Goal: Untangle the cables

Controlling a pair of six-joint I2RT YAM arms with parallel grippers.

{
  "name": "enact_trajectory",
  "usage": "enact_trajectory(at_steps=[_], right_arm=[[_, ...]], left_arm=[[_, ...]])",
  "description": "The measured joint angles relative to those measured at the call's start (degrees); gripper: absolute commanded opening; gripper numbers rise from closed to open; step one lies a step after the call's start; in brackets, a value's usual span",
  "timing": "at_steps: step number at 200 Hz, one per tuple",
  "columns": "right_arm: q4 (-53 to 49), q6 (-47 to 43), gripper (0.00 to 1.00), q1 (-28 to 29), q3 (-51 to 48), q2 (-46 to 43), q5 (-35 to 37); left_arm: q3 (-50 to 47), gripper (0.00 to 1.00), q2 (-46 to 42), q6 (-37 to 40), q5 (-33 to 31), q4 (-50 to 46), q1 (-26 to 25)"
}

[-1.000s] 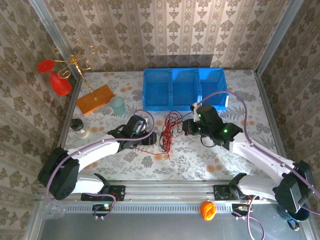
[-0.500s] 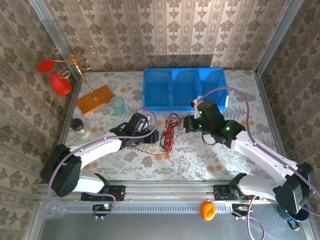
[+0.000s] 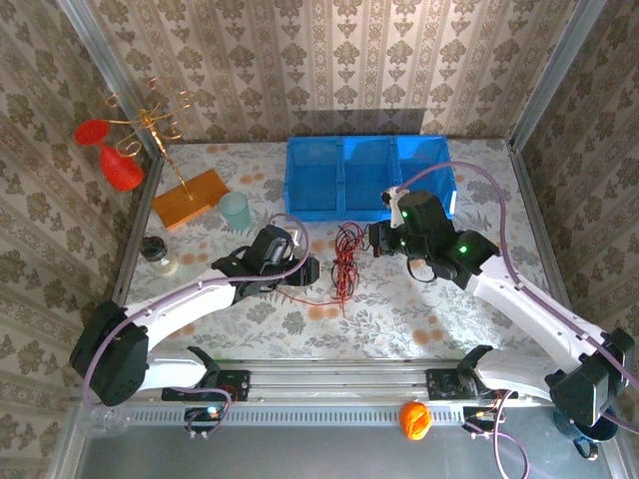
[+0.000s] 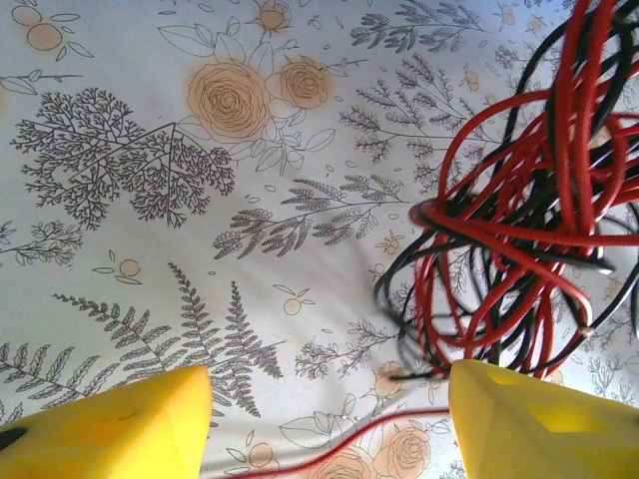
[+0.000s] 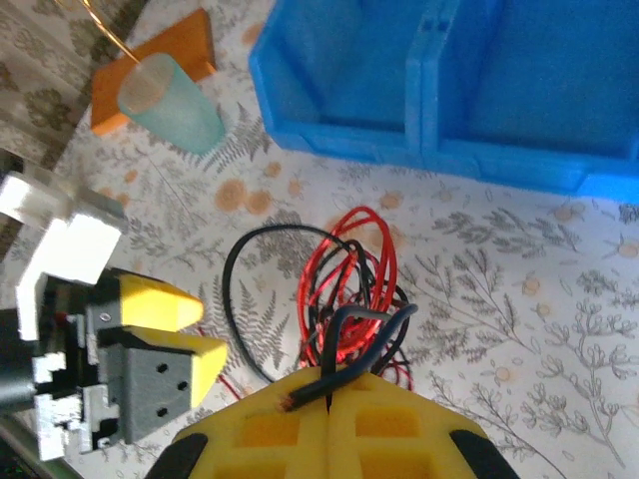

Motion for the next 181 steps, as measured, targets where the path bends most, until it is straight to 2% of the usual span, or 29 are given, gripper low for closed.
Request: enact_trajectory(at_steps=[99,149,162,181], right_arm=[[-4.70,-1.68,0.00,0.55,5.88,-3.32,0.17],[-1.07,-1.60,0.00,6.78,5.97,-1.11,-0.28],[1.07,-1.22,0.03,8.15,4.07,0.98,-0.70],[3.26,-0.42,0.13,9.29,1.51,5.66,-2.54]], left_arm=[[-0.09,0.66,1.33,0.02,-0.07,0.02,0.00],[-1.38,0.66,-1.03,0.00,-1.14,-0.02,1.66],[-2.14,0.67,-2.71,0.00,-1.46,-0.11,2.45],[-2.69,0.68,-5.05,-0.02,-1.99,-1.18,3.69]])
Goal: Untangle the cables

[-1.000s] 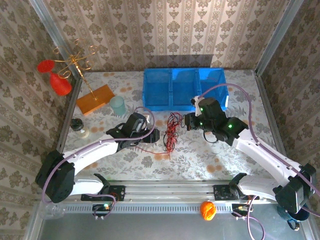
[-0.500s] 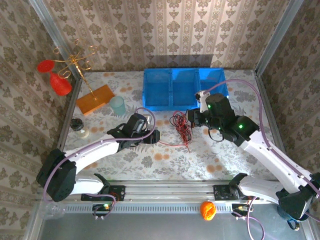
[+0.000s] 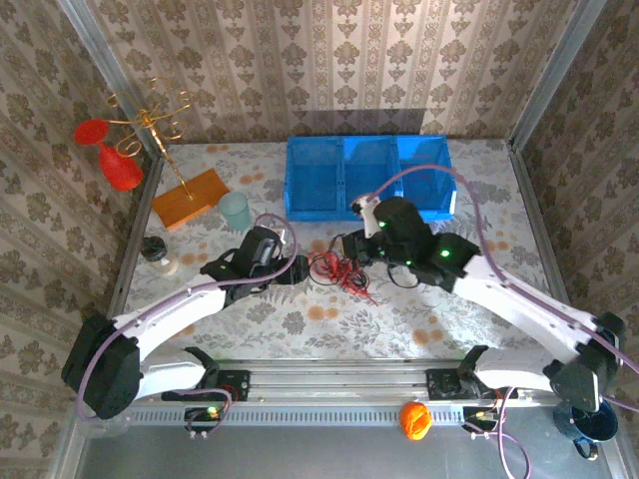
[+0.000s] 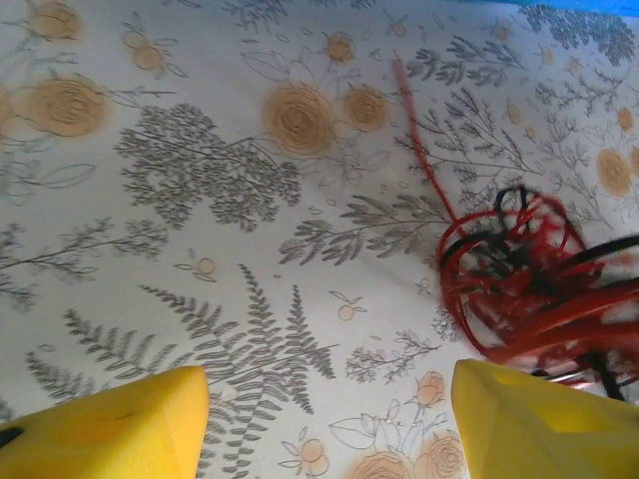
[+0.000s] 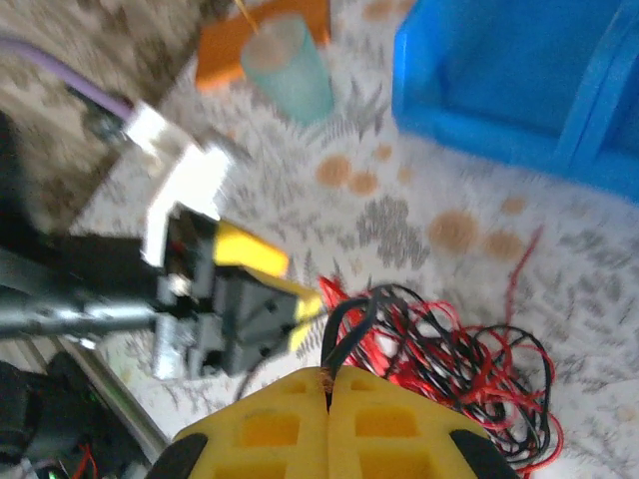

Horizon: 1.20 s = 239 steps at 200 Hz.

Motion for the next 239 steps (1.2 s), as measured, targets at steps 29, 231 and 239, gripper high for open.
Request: enact_trajectory(at_steps=[29,231,239], right_arm=[[2.56,1.09,0.36,1.38,-1.42,7.37,-2.43],[5.92,2.08,0.00,-2.54,-9.68,18.25,-6.58],[5.90,2.01,0.00,-2.54,-9.68,17.38,-6.29]], left_arm=[[-0.68,0.69,-4.33,-0.55,-1.07,-2.32,2.12],[-2.97,0.44,8.81,-1.46,3.45,1.25,-2.14],[-3.17,0.37,9.55,-1.14,3.23,1.92,-2.16]])
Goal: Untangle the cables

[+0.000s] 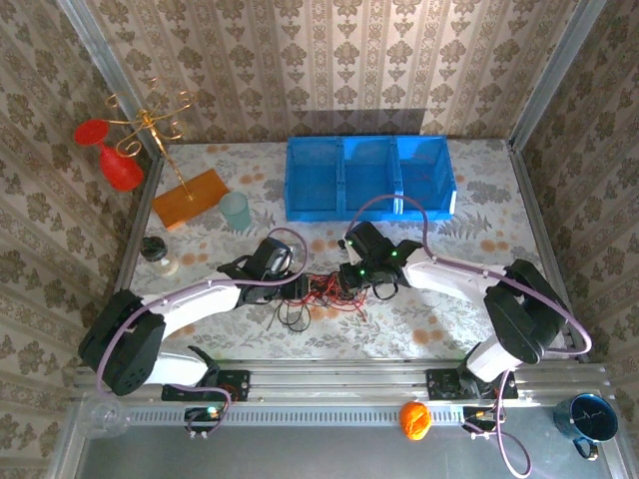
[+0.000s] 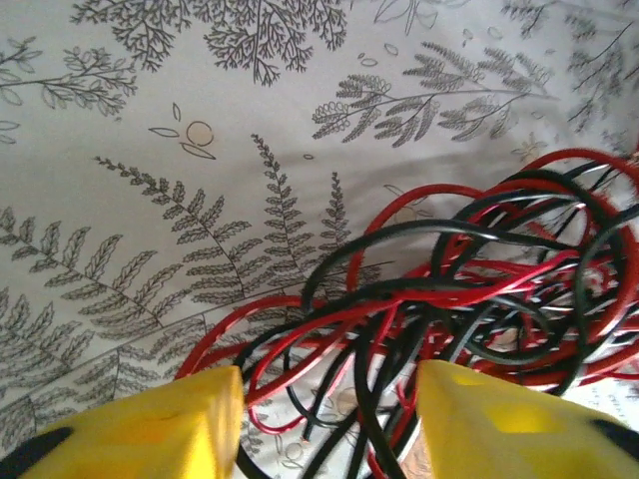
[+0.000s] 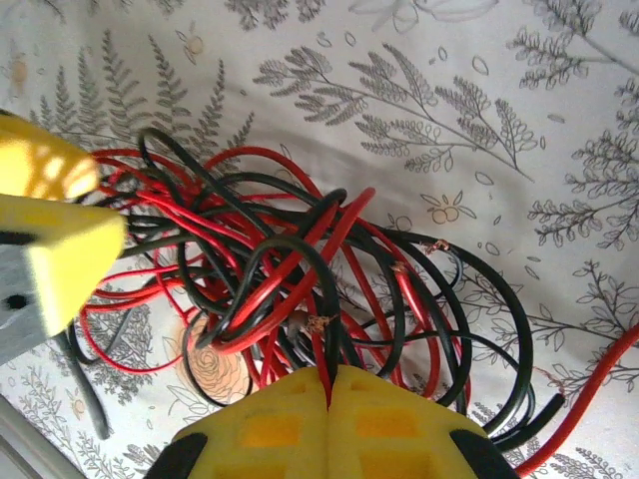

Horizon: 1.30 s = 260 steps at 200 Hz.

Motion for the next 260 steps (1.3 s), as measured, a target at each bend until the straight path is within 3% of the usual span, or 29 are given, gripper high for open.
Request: enact_trajectory(at_steps=[37,137,211,260], right_arm=[[-2.29,-0.50,0.00,0.00,0.68,-8.24,2.54],[-11.52,-5.51,0.00,-0.42,8.76,-24.68,11.78],[-14.27,-7.56,0.00,-7.50,10.38,-36.54,16.13],[-13.22,-5.42,0.22,-11.58,5.05,-37.09,14.32]], left_arm=[[-1.66,0.00,2.69,-0.17,-0.59,4.00,0.00],[-2.43,0.00,4.13,0.35,-1.49,8.98,0.07],[-4.02,0.00,-4.35,0.35,-3.45,5.81,2.32],[-4.07,0.00,-9.97,0.39,-4.15,1.84,3.80]])
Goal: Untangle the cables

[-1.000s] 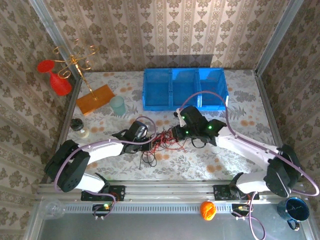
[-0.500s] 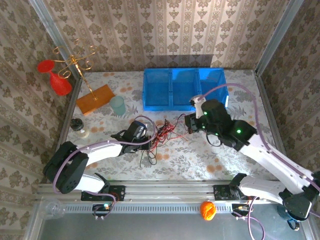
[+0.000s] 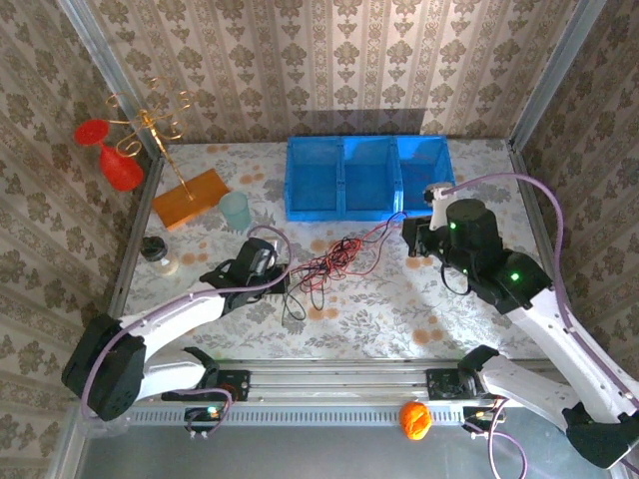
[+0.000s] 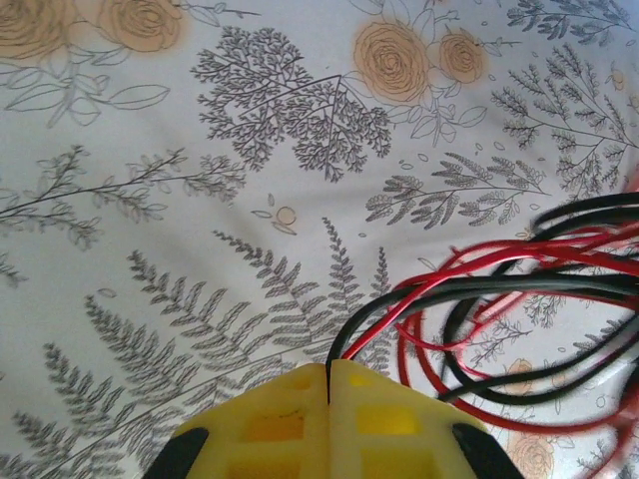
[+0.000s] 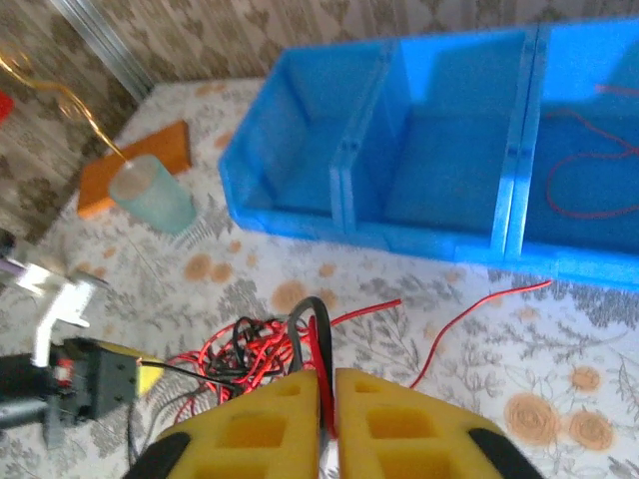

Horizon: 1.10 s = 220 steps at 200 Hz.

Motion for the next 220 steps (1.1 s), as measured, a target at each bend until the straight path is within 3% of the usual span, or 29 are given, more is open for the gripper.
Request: enact_trajectory(at_steps=[27,65,86,123,146,192,220], right_arm=[[0.70,1.92,0.38,-1.14,-6.78,2.49,-1.33],[2.27,4.15,0.37,-1.31,-9.25,5.86,-3.96],[5.68,5.75,0.37,1.57,-9.18,8.35,-5.97],[11.80,8.61,0.39,10.23,-8.96,19.98,-8.07],[14.62,10.88,0.39,11.41,-8.94,25.97,-8.44],[20.02,13.38,0.29,11.39,-7.15,34.18,-9.92],[20.50,13.11,0.31,11.50,-4.04,37.27,-9.68]], left_arm=[[0.02,0.00,-2.51,0.22,0.13,-2.23,-0.02],[0.20,0.00,-3.13,0.42,1.18,-3.82,-0.02],[0.81,0.00,-3.13,0.66,1.90,-4.83,-0.02],[2.60,0.48,-3.13,1.81,3.17,-6.05,-0.02],[3.82,0.64,-4.04,3.15,3.28,-7.45,-0.02],[5.73,0.60,-5.11,4.31,3.34,-8.96,-0.02],[7.37,0.56,0.13,5.46,3.80,-8.11,0.00]])
